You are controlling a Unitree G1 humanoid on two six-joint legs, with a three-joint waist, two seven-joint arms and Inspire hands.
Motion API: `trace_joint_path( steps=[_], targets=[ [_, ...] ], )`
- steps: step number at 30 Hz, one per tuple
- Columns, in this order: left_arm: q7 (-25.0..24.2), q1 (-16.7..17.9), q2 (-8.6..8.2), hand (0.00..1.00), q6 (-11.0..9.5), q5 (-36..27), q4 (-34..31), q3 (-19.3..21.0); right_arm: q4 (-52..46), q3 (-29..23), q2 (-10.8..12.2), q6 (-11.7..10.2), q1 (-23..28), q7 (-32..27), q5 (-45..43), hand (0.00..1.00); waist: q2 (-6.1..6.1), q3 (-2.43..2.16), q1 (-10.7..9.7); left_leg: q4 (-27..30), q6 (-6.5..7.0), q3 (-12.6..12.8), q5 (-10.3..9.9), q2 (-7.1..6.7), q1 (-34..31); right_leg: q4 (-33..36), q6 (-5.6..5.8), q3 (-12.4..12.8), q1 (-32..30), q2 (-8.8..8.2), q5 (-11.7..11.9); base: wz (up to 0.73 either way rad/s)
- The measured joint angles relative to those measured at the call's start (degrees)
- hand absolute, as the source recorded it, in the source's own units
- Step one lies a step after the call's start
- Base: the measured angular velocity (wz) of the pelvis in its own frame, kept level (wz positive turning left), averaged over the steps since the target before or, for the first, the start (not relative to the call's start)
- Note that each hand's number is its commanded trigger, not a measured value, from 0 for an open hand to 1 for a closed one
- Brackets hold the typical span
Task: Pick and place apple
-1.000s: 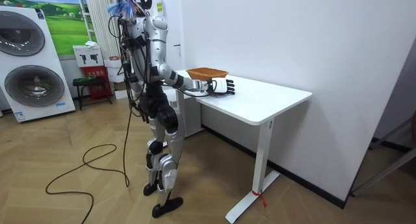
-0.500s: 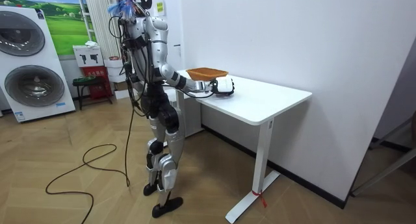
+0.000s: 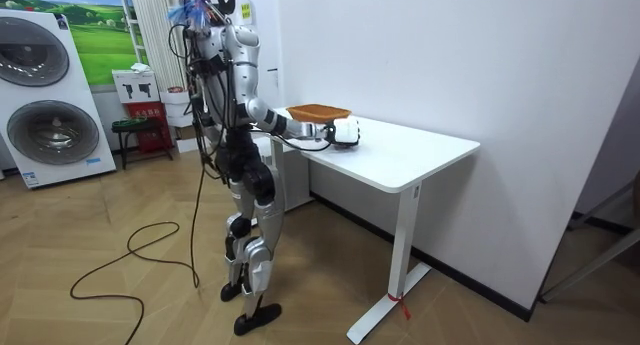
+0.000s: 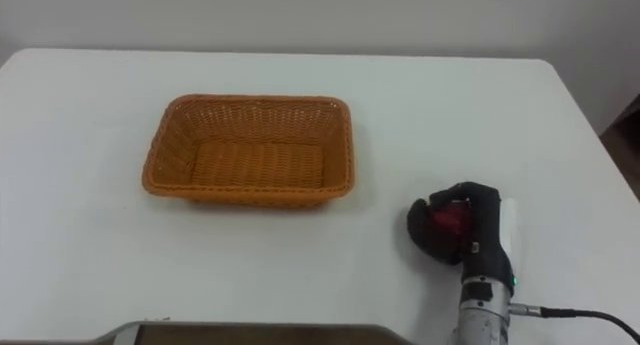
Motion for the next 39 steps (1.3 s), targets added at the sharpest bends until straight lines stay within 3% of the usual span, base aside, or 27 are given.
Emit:
trace_joint_path(
  steps=[3,4,8,13,17,22,30,31,32,39],
  targets=[
    [-0.5,-0.6,-0.03,0.0,0.0,-0.1,-0.1,0.0,-3.6,0.1,0.0,0.8,0.0,0.2,0.0,1.0,0.64,0.73,0.7,0.1,0.0,0.2,0.0,-0.02,-0.4,0.0,0.0,0.3,-0.5,-0.01,0.0,-0.03],
    [-0.8,-0.7,-0.02,0.0,0.0,-0.1,0.0,0.0,-5.5,0.2,0.0,0.9,0.0,0.2,0.0,1.0,0.92,0.77,0.7,0.0,0.01,0.3,0.0,-0.04,-0.8,0.0,0.0,0.3,-0.9,-0.03,0.0,-0.04],
    [-0.9,-0.2,0.01,0.0,0.1,-0.2,0.1,-0.1,-10.7,0.3,0.0,1.0,-0.8,-1.1,0.4,1.0,0.8,0.65,1.0,-0.5,-0.06,0.5,0.1,-0.01,-0.6,0.0,0.0,0.5,-1.1,0.05,0.0,-0.03],
    [-0.9,0.0,-0.01,0.0,0.0,-0.2,0.4,-0.1,-16.5,1.2,0.0,0.9,-1.8,-3.4,0.2,1.0,-0.72,0.42,2.4,-0.6,-0.08,0.4,0.1,-0.05,-0.4,-0.1,0.0,0.5,-0.8,0.1,0.0,0.01],
    [-1.6,-0.5,-0.01,0.0,-0.1,-0.3,1.1,-0.5,-19.5,3.0,-0.1,0.9,-2.0,-3.0,0.5,1.0,-1.12,0.28,3.5,-0.6,-0.07,0.4,0.1,-0.03,-0.6,-0.1,0.01,0.6,-1.1,0.07,0.0,0.0],
    [-4.0,-0.6,0.28,0.0,-0.1,-0.2,1.0,-1.6,-25.7,6.6,-0.1,0.9,-2.4,1.5,-0.1,1.0,-0.76,0.41,3.6,-0.5,-0.08,0.2,0.1,0.0,-0.9,-0.1,0.02,0.1,-1.1,0.07,0.0,0.02],
    [-5.1,-0.5,0.35,0.0,0.0,0.3,1.0,-2.6,-26.5,10.4,-0.1,0.9,-2.9,7.4,-0.2,1.0,-0.73,0.32,3.9,-0.5,-0.07,0.0,0.1,-0.03,-1.4,0.0,0.02,0.1,-1.4,0.01,0.0,0.01],
    [-5.1,-0.6,0.35,0.0,0.0,0.3,1.0,-2.6,-26.5,10.5,-0.1,0.9,-2.9,7.9,-0.2,0.68,-0.73,0.31,4.0,-0.5,-0.07,0.0,0.1,-0.04,-1.4,0.0,0.02,0.1,-1.4,0.0,0.0,0.0],
    [-5.0,-0.6,0.34,0.0,0.0,0.3,1.0,-2.8,-26.5,11.1,-0.2,0.9,-3.0,8.4,-0.1,0.0,-0.73,0.28,4.1,-0.5,-0.07,0.0,0.1,-0.05,-1.4,0.0,0.02,0.1,-1.4,0.0,0.0,0.0],
    [-4.8,-1.6,0.26,0.0,1.3,0.2,1.2,-5.0,-26.5,17.1,-0.3,3.2,-5.6,11.9,-0.2,0.0,-1.01,0.11,4.2,-0.5,-0.12,-0.9,0.2,-0.09,-1.1,-0.1,0.02,-0.6,-1.3,0.01,0.0,0.04]
  ],
)
